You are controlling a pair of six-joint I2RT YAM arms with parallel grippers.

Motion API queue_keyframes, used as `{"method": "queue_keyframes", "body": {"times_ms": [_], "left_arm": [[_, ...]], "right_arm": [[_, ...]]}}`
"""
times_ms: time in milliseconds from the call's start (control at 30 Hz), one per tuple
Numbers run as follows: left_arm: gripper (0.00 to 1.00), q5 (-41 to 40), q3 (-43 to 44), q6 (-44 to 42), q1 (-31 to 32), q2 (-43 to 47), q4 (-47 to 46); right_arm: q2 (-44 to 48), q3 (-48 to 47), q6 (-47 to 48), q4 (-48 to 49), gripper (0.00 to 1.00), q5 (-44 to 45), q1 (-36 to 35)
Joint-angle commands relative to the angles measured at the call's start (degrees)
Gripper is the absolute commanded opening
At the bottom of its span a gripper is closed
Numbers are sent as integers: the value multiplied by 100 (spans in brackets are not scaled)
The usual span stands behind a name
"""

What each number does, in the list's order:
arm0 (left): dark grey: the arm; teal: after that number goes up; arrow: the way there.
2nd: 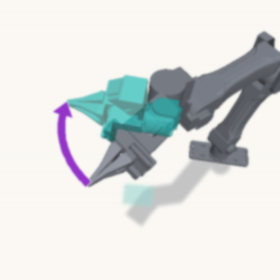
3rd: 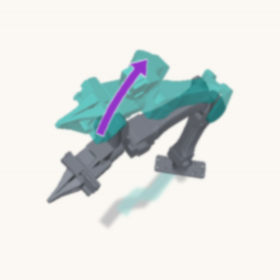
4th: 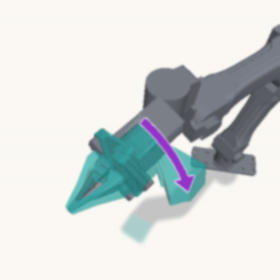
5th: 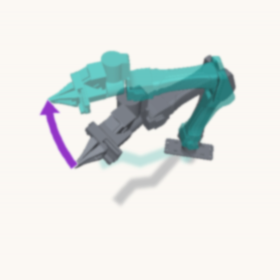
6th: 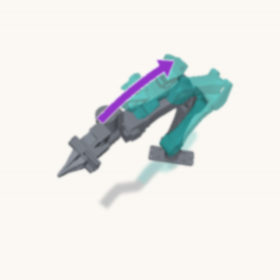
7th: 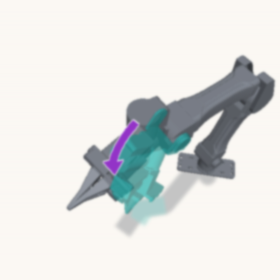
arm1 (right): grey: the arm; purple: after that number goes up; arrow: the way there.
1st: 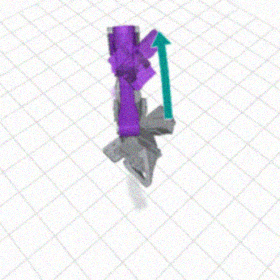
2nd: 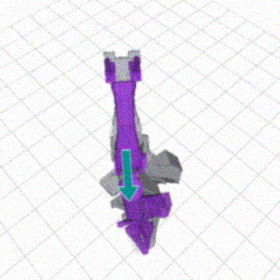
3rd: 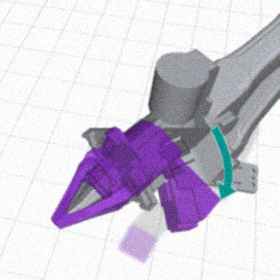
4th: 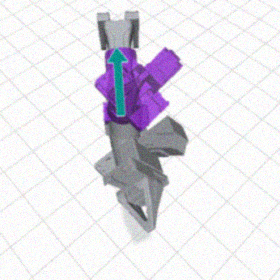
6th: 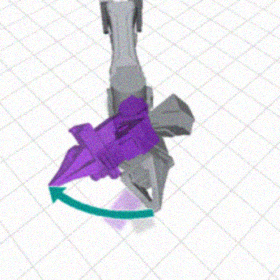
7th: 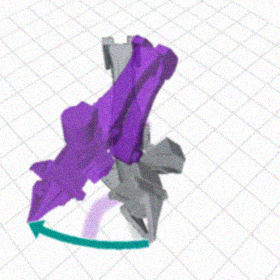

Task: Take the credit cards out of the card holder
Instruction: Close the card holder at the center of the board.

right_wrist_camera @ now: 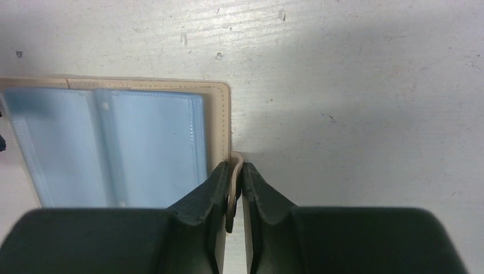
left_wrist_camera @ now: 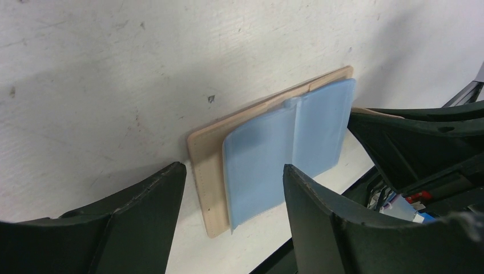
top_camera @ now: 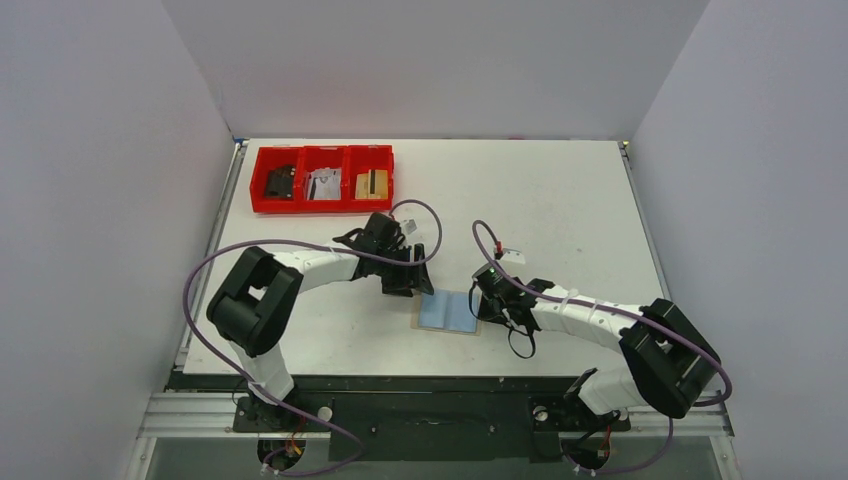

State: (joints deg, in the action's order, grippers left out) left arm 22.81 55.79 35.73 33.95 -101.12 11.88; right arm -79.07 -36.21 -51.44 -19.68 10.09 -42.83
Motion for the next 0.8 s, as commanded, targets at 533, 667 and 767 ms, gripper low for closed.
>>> {"method": "queue_keyframes", "body": {"times_ms": [533,667,767], "left_arm": [[53,589,150,167,-73,465,-205],[52,733,190,250,-73,620,-237],[51,816,222,293,-73,650,-258]], "right_arm": [[-299,-66,68,236,1,46,13],[-330,-98,63,290,1,-9,7],[-370,-134,64,305,0,-39,7]]}}
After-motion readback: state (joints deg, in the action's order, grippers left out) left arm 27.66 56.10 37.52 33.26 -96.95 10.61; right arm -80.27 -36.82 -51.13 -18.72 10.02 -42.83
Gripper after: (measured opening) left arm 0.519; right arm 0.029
